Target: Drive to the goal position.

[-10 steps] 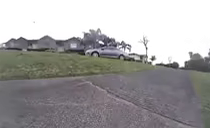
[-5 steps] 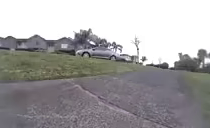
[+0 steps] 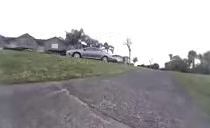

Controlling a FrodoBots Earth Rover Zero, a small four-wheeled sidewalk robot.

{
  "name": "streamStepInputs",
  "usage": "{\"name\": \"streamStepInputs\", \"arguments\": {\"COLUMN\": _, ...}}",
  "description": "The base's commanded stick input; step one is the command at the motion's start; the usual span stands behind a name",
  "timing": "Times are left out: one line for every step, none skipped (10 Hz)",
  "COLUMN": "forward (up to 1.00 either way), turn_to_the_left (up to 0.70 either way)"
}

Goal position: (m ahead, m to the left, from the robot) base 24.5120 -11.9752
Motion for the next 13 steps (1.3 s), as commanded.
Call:
{"name": "streamStepInputs", "arguments": {"forward": 0.70, "turn_to_the_left": -0.35}}
{"name": "streamStepInputs", "arguments": {"forward": 0.70, "turn_to_the_left": -0.34}}
{"name": "streamStepInputs", "arguments": {"forward": 0.70, "turn_to_the_left": -0.35}}
{"name": "streamStepInputs", "arguments": {"forward": 0.70, "turn_to_the_left": -0.35}}
{"name": "streamStepInputs", "arguments": {"forward": 0.70, "turn_to_the_left": -0.35}}
{"name": "streamStepInputs", "arguments": {"forward": 0.70, "turn_to_the_left": -0.35}}
{"name": "streamStepInputs", "arguments": {"forward": 0.70, "turn_to_the_left": -0.35}}
{"name": "streamStepInputs", "arguments": {"forward": 0.77, "turn_to_the_left": -0.30}}
{"name": "streamStepInputs", "arguments": {"forward": 0.85, "turn_to_the_left": -0.34}}
{"name": "streamStepInputs", "arguments": {"forward": 0.85, "turn_to_the_left": -0.34}}
{"name": "streamStepInputs", "arguments": {"forward": 0.85, "turn_to_the_left": -0.34}}
{"name": "streamStepInputs", "arguments": {"forward": 0.85, "turn_to_the_left": -0.34}}
{"name": "streamStepInputs", "arguments": {"forward": 0.85, "turn_to_the_left": -0.34}}
